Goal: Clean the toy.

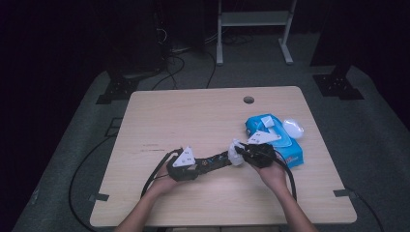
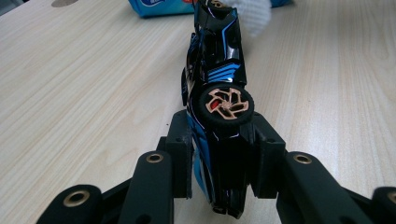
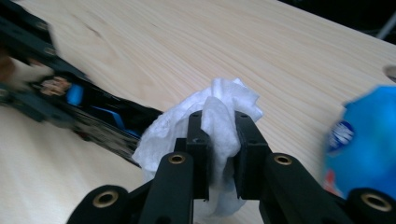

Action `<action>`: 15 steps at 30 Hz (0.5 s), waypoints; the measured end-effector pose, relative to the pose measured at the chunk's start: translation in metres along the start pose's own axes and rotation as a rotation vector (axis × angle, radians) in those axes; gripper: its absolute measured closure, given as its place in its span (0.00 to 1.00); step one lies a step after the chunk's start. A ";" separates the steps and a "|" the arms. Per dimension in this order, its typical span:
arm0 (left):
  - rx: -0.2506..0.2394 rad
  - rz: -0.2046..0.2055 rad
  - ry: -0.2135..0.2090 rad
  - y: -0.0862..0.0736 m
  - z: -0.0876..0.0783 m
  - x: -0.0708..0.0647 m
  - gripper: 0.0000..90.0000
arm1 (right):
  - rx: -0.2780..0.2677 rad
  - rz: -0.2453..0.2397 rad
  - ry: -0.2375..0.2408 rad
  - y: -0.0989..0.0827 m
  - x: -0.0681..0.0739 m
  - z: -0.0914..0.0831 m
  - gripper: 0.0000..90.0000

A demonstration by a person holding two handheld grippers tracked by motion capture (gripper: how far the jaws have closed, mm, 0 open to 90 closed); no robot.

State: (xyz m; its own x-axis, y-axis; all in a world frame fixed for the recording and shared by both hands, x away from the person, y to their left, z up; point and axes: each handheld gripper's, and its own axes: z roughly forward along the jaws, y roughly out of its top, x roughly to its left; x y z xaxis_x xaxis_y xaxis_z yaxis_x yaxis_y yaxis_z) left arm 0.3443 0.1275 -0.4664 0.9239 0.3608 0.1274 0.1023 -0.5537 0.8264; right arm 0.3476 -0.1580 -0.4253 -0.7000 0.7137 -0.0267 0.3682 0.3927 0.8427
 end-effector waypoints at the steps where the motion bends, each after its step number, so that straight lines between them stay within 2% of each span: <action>1: 0.000 0.000 0.000 0.000 0.000 0.000 0.74 | -0.005 -0.007 0.018 0.002 0.004 0.002 0.87; 4: 0.003 0.002 0.001 0.000 0.000 -0.001 0.74 | 0.003 -0.034 0.054 0.006 0.012 0.010 0.87; 6: 0.002 -0.001 -0.001 0.000 -0.001 -0.001 0.74 | 0.007 -0.027 0.058 0.004 0.009 0.013 0.87; 8: 0.000 0.002 0.000 0.001 -0.001 -0.001 0.74 | 0.010 -0.005 0.035 0.002 0.001 0.010 0.87; 10: 0.000 -0.001 -0.001 0.000 -0.001 0.000 0.74 | 0.046 -0.001 -0.032 -0.002 -0.009 0.007 0.87; 13: -0.003 -0.001 -0.005 -0.001 -0.001 0.001 0.74 | 0.024 0.040 -0.034 -0.007 -0.018 -0.001 0.87; 15: -0.003 -0.001 -0.003 -0.001 -0.001 0.001 0.74 | 0.002 0.037 -0.008 -0.005 -0.015 -0.003 0.87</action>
State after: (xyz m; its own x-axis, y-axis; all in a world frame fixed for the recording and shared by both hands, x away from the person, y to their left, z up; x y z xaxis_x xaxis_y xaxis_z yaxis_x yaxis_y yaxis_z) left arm 0.3450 0.1286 -0.4664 0.9250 0.3590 0.1246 0.1023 -0.5510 0.8282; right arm 0.3538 -0.1724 -0.4277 -0.6808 0.7325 -0.0002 0.3949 0.3672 0.8421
